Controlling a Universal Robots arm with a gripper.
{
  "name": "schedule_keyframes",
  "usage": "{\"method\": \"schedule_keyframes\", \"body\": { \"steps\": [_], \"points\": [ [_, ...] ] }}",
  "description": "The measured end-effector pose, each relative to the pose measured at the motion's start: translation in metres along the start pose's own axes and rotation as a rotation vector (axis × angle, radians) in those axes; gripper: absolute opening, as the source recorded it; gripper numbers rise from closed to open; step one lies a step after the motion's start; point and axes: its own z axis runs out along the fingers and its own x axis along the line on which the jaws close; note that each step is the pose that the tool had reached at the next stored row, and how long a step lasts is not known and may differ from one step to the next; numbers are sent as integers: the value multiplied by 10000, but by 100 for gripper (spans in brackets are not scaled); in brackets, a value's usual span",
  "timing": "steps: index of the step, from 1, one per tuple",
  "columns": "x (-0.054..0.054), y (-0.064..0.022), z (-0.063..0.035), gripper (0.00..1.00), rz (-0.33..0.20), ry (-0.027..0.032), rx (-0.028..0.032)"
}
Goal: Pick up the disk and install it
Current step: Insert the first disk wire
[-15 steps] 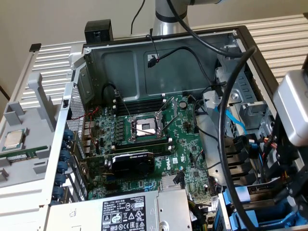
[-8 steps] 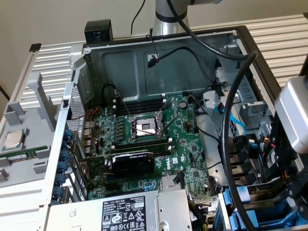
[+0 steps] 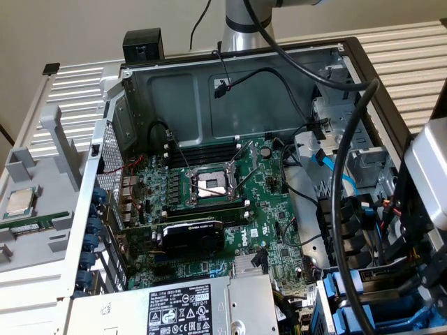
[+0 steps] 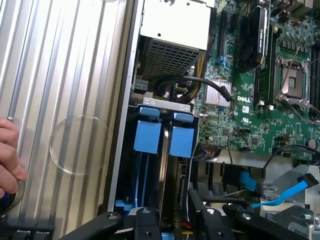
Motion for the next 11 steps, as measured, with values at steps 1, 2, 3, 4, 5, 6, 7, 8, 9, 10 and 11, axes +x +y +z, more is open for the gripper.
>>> {"method": "schedule_keyframes", "body": {
  "steps": [1,2,3,4,5,6,7,8,9,10,11],
  "points": [
    [1,-1,4,36,-5,0,-1],
    [1,-1,5,36,-9,-2,-1],
    [1,-1,6,36,-12,-8,-1],
    [2,-2,7,36,-15,-15,-1],
    [2,-2,8,36,-17,-20,-1],
    [2,-2,8,34,-20,-27,0],
    [2,-2,8,27,-22,-33,0],
    [2,-2,8,27,-25,-42,1],
    [2,-2,8,21,-27,-47,1],
    [2,-2,8,17,-28,-51,1],
    [2,-2,8,17,-29,-52,1]
  ]
}}
